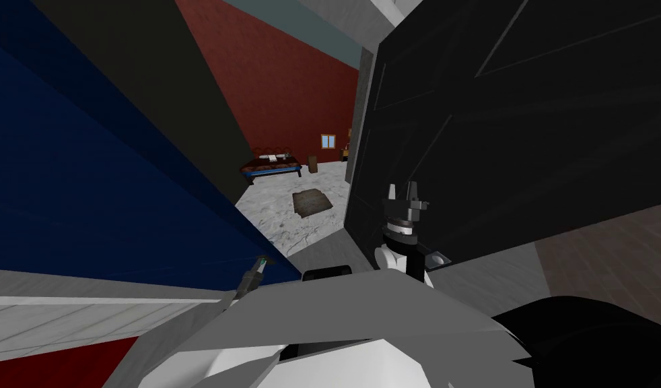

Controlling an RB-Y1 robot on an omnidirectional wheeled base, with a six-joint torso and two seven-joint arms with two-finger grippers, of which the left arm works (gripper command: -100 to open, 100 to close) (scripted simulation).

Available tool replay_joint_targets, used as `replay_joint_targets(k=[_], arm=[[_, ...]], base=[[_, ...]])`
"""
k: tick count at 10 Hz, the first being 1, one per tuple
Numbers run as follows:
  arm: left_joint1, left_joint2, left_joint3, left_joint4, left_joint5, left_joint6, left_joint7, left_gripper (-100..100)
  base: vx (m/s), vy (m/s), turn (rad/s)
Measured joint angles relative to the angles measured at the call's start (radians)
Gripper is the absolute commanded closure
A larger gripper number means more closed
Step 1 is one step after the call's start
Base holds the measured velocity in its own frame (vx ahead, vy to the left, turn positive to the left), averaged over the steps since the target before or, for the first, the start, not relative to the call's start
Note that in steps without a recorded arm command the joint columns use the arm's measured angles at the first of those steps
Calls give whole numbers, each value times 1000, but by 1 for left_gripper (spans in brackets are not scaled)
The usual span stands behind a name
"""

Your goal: Pull the door open

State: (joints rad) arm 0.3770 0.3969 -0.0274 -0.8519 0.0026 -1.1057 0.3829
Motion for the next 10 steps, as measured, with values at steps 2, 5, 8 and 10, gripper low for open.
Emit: replay_joint_targets(k=[2,5,8,10], arm=[[-9,2,-8,12,-5,-2,4,100],[-78,14,-25,60,-15,-8,17,100],[-125,26,-51,78,-30,9,34,100],[-155,30,-61,104,-36,9,42,100]], base=[[-179,28,-13],[-208,28,-14],[-157,47,-9],[-121,35,-9]])
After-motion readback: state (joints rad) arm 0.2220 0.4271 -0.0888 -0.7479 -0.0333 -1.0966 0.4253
